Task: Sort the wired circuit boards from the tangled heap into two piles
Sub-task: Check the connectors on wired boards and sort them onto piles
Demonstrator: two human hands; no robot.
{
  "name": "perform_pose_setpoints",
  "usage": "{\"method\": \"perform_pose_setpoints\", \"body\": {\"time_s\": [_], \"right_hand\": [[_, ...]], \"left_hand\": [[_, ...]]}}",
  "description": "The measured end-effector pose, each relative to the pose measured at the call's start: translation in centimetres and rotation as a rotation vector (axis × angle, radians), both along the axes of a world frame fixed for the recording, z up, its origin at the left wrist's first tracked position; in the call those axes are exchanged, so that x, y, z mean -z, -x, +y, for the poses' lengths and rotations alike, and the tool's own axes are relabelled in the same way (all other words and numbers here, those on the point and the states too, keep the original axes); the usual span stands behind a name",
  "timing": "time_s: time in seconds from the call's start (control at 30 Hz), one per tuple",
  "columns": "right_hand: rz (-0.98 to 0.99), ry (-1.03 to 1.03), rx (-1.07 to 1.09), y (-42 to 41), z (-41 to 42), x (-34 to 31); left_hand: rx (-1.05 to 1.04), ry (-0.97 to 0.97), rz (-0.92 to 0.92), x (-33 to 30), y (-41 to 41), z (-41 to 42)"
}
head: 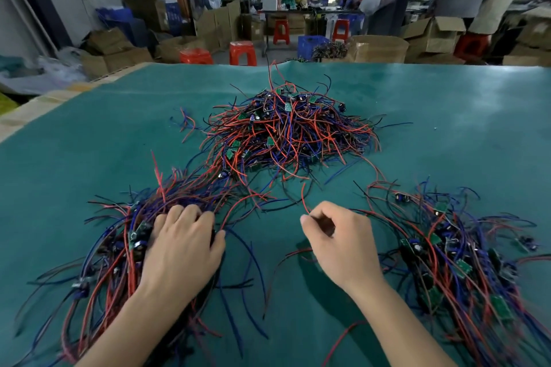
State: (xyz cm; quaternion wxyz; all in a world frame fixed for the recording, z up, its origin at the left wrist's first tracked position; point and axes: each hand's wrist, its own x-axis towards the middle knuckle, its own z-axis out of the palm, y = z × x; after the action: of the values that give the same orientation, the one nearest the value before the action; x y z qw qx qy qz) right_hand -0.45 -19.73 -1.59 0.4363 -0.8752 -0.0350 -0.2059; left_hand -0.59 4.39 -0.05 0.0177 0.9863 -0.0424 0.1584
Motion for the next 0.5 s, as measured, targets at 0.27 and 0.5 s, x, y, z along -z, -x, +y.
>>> {"method": "perform_pose_setpoints", "body": {"time_s": [0.27, 0.5], "right_hand": [[0.103, 0.081, 0.171, -0.8, -1.7, 0.2], [0.124, 0.125, 0.211, -1.0, -1.3, 0.9]], "left_hand": [[0.097, -0.089, -0.060, -0.1, 1.9, 2.6], [0.163, -0.099, -0.067, -1.3, 2.5, 4.2]]}}
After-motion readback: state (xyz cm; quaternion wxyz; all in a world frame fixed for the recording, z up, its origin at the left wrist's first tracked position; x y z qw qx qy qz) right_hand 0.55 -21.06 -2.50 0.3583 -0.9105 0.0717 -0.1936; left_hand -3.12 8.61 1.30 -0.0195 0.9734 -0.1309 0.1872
